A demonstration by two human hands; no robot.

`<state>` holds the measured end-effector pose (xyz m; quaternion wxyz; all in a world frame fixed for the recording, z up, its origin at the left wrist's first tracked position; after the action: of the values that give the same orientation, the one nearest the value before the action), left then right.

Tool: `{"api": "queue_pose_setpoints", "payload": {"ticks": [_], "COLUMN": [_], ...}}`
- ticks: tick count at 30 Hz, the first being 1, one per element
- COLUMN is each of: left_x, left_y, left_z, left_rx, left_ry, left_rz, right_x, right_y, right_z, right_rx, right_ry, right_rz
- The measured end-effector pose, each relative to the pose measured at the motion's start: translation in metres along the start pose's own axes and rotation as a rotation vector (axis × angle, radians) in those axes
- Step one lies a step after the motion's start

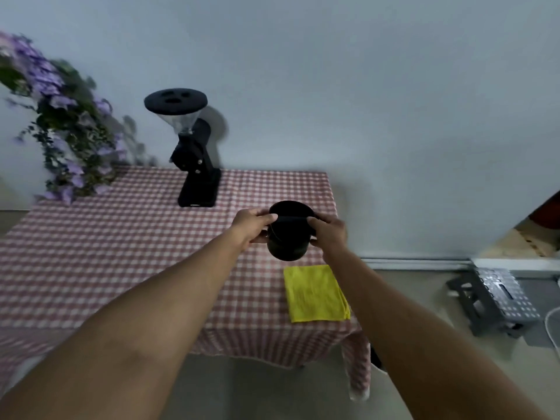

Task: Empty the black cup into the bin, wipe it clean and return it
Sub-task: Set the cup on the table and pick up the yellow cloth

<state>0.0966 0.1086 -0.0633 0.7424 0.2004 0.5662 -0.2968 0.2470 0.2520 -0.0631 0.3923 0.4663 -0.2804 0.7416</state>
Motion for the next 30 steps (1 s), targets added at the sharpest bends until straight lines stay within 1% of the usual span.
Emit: {"api": "queue_pose_setpoints", "payload": {"ticks": [5,10,16,22,30], "left_x": [0.02,0.04,0.059,0.07,0.064], "left_y": [-0.053,-0.077,-0.083,-0.082,-0.077], "left_z": [-0.005,-0.017,-0.027,-0.031,-0.033], "left_rx": [0.011,0.02,-0.029,-0.072,-0.061], "left_ry": [-0.042,-0.108,-0.131,-0.113,-0.079], "left_rz": [-0.03,-0.037,-0.039,-0.123,-0.267], "right_x": [-0.028,-0.044,-0.05,-0.062,-0.064], "right_y": [0.054,0.076,0.086,0.085,0.08], "right_z": [0.003,-0.001,-0.008,-0.019,-0.025], "right_rx": [-0.02,-0.029,0.019,0.015,0.033], "right_ry": [0.057,0.084,0.103,0.128,0.107], "right_rz": [-0.032,-0.009,0.029,0.016,0.087]}}
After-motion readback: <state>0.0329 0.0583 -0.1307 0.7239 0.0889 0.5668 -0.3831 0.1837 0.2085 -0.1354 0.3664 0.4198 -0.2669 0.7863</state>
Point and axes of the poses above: each hand's wrist, its own z-axis away from the middle knuckle, its own y-axis out of the palm, x = y × z, the point moved 6 cm from there along -z, towards the middle knuckle, and after that the axes turned 7 degrees about y, right-handed, at the moved point
